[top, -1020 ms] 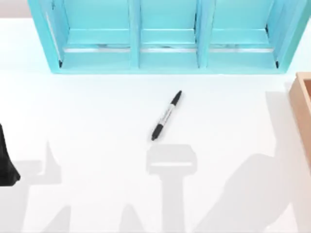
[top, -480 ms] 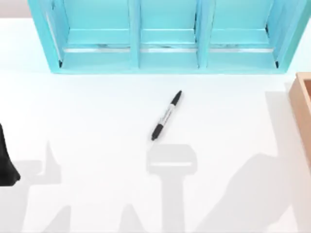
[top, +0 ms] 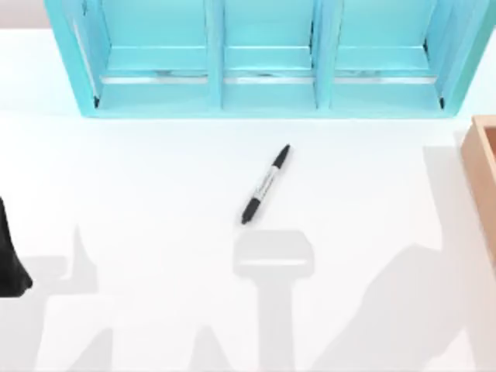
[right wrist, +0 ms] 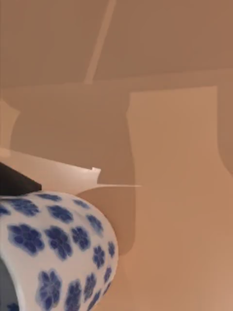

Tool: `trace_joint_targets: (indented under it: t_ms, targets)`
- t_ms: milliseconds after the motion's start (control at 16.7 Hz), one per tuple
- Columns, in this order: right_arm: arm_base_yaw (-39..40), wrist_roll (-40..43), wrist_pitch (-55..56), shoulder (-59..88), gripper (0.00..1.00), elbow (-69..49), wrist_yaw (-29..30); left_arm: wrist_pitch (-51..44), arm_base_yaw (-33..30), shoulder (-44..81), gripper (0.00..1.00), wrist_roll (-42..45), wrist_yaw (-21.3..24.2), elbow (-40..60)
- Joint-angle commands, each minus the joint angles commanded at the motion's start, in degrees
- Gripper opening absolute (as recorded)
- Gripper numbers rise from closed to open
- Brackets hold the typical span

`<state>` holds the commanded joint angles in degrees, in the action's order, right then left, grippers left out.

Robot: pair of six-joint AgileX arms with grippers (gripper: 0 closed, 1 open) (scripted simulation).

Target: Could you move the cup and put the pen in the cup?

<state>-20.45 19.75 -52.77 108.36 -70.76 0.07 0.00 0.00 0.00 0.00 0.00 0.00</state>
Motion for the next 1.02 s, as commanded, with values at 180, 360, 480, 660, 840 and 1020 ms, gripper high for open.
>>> trace_joint_targets:
  t_ms: [180, 360, 480, 660, 840, 1020]
  targets:
    - [0.0, 0.0, 0.0, 0.0, 0.0, 0.0, 0.0, 0.0, 0.0, 0.0, 1.0, 0.0, 0.0, 0.0]
    - [0.0, 0.0, 0.0, 0.0, 0.0, 0.0, 0.0, 0.0, 0.0, 0.0, 1.0, 0.0, 0.0, 0.0]
    - [0.0, 0.0, 0.0, 0.0, 0.0, 0.0, 0.0, 0.0, 0.0, 0.0, 1.0, 0.0, 0.0, 0.0]
    - [0.13, -0.18, -0.17, -0.13, 0.0, -0.17, -0.01, 0.0, 0.0, 0.0, 1.0, 0.0, 0.0, 0.0]
    - [3.93, -3.56, -4.24, -0.77, 0.0, -4.11, -0.07, 0.0, 0.0, 0.0, 1.0, 0.0, 0.0, 0.0]
    - [11.04, -9.95, -13.76, -2.13, 0.0, -11.07, -0.09, 0.0, 0.0, 0.0, 1.0, 0.0, 0.0, 0.0]
